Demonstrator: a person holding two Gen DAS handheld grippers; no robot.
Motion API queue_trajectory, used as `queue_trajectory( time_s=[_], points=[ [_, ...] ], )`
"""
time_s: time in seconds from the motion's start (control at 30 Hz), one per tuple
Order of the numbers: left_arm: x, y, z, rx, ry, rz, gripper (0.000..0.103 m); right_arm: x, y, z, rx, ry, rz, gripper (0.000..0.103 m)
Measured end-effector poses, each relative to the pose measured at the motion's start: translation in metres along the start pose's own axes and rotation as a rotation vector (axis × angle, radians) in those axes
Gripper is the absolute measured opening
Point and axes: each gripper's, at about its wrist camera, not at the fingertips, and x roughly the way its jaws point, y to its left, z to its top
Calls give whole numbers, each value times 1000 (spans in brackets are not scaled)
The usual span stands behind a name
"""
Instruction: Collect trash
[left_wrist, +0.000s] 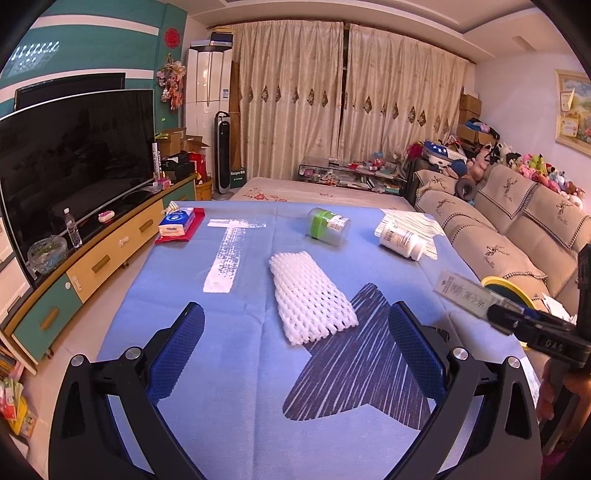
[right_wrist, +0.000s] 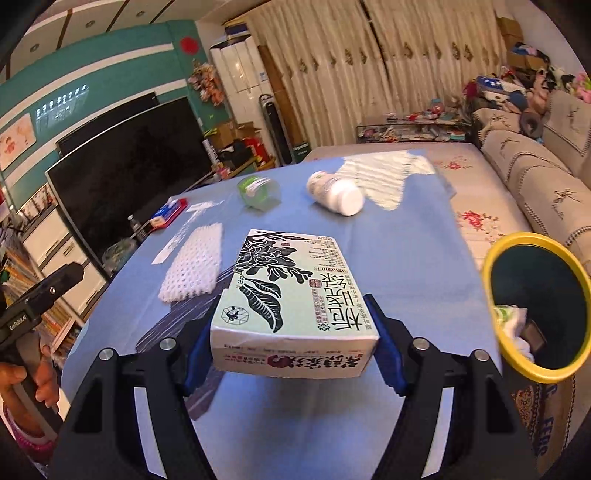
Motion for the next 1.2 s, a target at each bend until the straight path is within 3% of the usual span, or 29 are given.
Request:
queue_trajectory(
  time_s=[0.27, 0.47, 0.7, 0.87, 1.2],
  points=[
    [18, -24, 0, 48, 36, -9, 98, -16, -92, 5, 162, -50, -205, 69],
    [35, -40, 0, 76, 67, -12, 98, -8, -170, -2, 280, -22, -394, 69],
    [63, -52, 3, 96, 103, 6, 98, 14, -216, -8, 301, 9, -523, 70],
    [83, -50, 8, 98, 118, 37, 98, 11, -220, -10, 298, -18, -570, 73],
    [132, -46, 14, 77, 182, 110, 98, -7, -195, -19, 277, -33, -505, 75]
  ],
)
